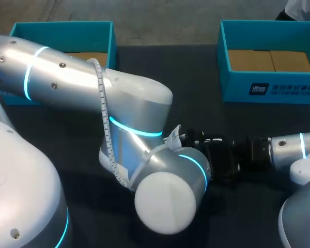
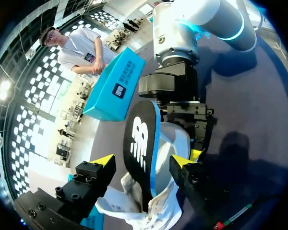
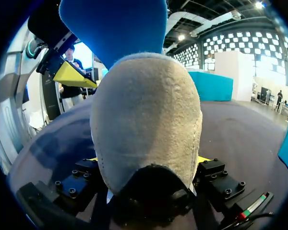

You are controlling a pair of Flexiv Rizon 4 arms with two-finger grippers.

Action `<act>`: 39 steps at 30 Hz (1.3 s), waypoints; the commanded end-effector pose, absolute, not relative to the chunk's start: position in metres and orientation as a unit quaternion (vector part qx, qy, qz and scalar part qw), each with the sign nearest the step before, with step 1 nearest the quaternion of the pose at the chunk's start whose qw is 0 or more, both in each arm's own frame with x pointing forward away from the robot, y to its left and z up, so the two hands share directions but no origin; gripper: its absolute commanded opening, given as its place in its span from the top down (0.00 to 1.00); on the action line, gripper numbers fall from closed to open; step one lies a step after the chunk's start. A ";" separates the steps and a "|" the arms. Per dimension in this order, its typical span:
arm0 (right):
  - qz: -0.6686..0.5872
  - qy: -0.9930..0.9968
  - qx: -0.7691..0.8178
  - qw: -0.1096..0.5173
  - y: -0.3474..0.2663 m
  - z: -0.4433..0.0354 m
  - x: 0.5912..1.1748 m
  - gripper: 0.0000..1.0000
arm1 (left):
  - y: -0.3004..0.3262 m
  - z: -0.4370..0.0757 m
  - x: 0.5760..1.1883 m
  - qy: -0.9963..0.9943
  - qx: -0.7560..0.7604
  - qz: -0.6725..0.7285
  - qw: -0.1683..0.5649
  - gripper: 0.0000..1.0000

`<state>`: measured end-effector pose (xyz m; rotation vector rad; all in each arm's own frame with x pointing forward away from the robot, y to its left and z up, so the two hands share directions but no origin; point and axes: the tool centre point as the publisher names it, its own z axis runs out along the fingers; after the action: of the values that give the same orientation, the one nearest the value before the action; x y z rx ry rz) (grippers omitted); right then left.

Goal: Take the shoe out of the shoebox, open the shoe tongue, remove and reinsert the insole, then place the shoe into the shoebox

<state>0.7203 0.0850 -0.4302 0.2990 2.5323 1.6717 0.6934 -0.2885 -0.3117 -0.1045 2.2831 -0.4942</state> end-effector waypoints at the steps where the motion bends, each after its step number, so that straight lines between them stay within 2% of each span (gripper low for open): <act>1: 0.546 0.831 0.098 0.046 0.086 -0.430 0.720 1.00 | -0.280 -0.312 0.678 0.883 -0.044 -0.198 0.423 0.27; 6: 0.546 0.831 0.098 0.046 0.086 -0.430 0.720 1.00 | -0.278 -0.314 0.670 0.879 -0.042 -0.200 0.430 0.31; 14: 0.546 0.831 0.098 0.046 0.086 -0.430 0.720 1.00 | -0.285 -0.313 0.681 0.876 -0.044 -0.201 0.436 0.30; 29: 0.546 0.831 0.098 0.046 0.086 -0.430 0.720 1.00 | -0.294 -0.323 0.702 0.873 -0.045 -0.200 0.443 0.39; 31: 0.546 0.831 0.098 0.046 0.086 -0.430 0.720 1.00 | -0.295 -0.325 0.705 0.873 -0.046 -0.199 0.443 0.42; 35: 0.546 0.831 0.098 0.046 0.086 -0.430 0.720 1.00 | -0.297 -0.326 0.709 0.873 -0.047 -0.198 0.443 0.62; 39: 0.546 0.831 0.098 0.046 0.086 -0.430 0.720 1.00 | -0.296 -0.326 0.708 0.873 -0.045 -0.200 0.442 0.62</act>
<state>0.7203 0.0851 -0.4302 0.2990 2.5323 1.6717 0.7087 -0.2971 -0.3242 -0.1130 2.1720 -0.4923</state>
